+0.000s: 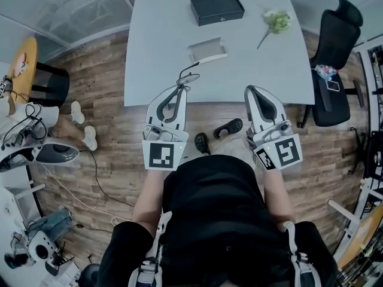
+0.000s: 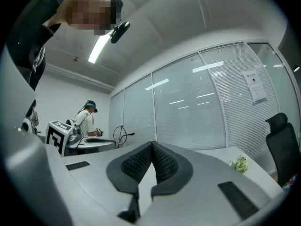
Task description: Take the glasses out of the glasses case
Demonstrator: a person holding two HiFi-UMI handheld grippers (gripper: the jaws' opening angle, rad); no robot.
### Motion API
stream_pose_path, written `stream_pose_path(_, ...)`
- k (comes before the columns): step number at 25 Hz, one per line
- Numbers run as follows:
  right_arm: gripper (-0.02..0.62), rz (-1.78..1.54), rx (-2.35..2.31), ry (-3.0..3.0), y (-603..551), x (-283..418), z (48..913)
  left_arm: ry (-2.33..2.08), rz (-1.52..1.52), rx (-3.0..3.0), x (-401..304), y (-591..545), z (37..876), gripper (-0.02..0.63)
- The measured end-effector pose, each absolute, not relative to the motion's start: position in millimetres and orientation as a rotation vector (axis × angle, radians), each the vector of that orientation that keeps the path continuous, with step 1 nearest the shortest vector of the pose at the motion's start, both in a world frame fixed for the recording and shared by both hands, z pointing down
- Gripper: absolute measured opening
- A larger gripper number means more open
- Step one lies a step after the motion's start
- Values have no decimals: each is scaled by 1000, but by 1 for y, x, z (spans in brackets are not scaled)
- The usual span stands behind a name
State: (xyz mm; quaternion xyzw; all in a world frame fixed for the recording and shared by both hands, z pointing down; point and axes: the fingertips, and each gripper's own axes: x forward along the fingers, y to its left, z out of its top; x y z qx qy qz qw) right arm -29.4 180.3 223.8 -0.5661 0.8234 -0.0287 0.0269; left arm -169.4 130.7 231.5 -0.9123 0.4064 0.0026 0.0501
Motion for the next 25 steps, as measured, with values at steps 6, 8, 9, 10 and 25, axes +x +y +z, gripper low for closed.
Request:
stream_pose_path(6,12,-142,-1738,2616,183,-45,237,1237,18,-2785,-173,136,230,28)
stream_pose_path(8,12,-143,-1729,2624,184,-49,237,1238,9,-2793,-176,138,232,28)
stream_pose_path(9,12,-141,-1726,2629,185,-51,236,1239,4,-2797,-177,138,233,28)
stream_pose_path(10,14,-139,-1725,2632,185,-52,236,1239,0,-2801,-179,139,234,28)
stream_pose_path(25,12,-111,-1723,2670,186,-63,239,1235,-21,-2829,-181,135,243,28)
